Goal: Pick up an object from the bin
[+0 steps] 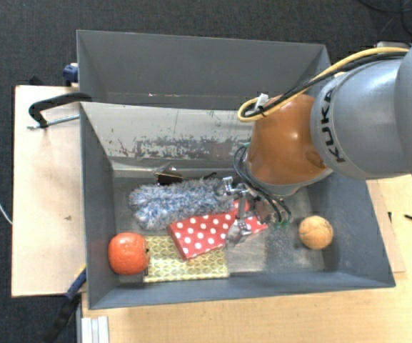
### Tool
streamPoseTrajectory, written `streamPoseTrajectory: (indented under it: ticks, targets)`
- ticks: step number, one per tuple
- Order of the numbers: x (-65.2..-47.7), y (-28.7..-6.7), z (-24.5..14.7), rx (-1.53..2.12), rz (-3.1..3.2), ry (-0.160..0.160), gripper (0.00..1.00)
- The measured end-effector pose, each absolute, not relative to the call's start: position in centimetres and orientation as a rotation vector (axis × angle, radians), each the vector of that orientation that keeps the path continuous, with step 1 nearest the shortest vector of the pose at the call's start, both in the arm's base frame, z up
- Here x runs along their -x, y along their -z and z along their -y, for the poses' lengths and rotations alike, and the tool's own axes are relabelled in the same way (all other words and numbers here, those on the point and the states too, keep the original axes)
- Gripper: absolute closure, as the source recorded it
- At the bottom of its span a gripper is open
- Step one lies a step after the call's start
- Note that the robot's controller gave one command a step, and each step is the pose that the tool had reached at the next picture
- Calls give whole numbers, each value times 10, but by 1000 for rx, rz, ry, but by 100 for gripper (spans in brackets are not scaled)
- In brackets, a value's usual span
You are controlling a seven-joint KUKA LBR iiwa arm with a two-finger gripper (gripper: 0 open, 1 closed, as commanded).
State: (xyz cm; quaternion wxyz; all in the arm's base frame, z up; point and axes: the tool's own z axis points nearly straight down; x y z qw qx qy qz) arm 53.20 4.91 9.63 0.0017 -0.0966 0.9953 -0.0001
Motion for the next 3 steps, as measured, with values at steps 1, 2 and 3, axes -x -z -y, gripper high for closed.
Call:
streamPoseTrajectory:
  ticks: [1,2,3]
  targets:
    - [-532,-96,-49,303,-3124,0,100]
    - [-531,-112,-53,348,-3118,-1,100]
    - [-530,-126,-52,270,-3125,-2,0]
